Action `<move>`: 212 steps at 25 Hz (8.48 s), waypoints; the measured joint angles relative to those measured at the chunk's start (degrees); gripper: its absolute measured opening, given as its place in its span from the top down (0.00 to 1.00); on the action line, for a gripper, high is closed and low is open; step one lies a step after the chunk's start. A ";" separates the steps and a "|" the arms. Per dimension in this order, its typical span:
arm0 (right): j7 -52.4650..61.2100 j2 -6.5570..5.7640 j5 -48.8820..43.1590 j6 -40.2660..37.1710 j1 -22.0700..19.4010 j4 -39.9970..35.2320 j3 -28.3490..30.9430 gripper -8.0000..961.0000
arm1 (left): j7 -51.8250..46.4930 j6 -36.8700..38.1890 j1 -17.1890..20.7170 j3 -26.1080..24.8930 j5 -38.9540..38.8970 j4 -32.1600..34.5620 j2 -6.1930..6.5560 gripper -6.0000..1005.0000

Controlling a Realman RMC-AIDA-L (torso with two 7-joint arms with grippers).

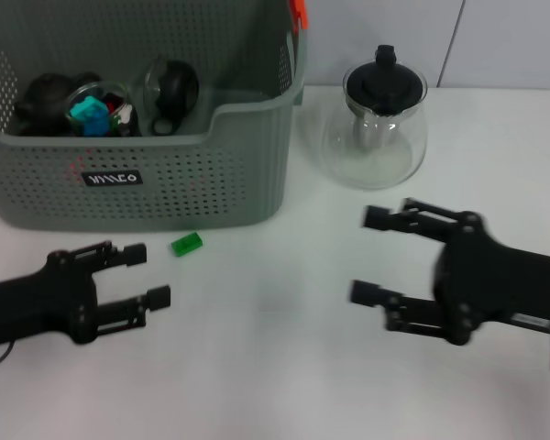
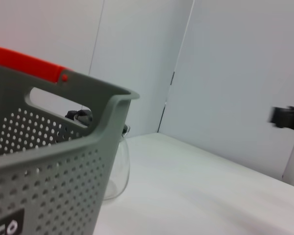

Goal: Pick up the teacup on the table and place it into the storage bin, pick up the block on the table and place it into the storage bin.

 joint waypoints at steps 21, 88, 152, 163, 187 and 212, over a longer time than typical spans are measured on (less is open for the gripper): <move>-12.12 -0.19 -3.68 -8.64 -4.05 9.38 23.09 0.17 | -3.94 -21.17 -7.16 13.71 -2.96 -1.28 -3.13 0.32; -12.20 -0.03 -3.66 -11.58 -3.96 10.09 25.38 0.17 | -0.44 -35.84 -7.46 19.34 -3.01 -9.43 -3.30 0.33; -12.32 -0.12 -3.66 -13.89 -4.49 11.71 27.54 0.17 | 2.51 -34.50 -5.08 22.00 -5.97 -10.63 -3.44 0.34; -12.31 -0.12 -3.66 -14.38 -4.49 12.38 27.59 0.17 | 2.86 -37.30 -4.92 21.30 -7.93 -10.83 -3.47 0.34; -12.32 -0.31 -3.66 -14.54 -4.15 12.46 27.91 0.17 | 3.54 -36.37 -4.75 21.91 -8.10 -12.18 -3.47 0.42; -12.32 -0.29 -3.66 -14.61 -4.32 12.46 27.89 0.17 | 3.01 -36.09 -4.95 22.01 -8.22 -12.16 -3.54 0.81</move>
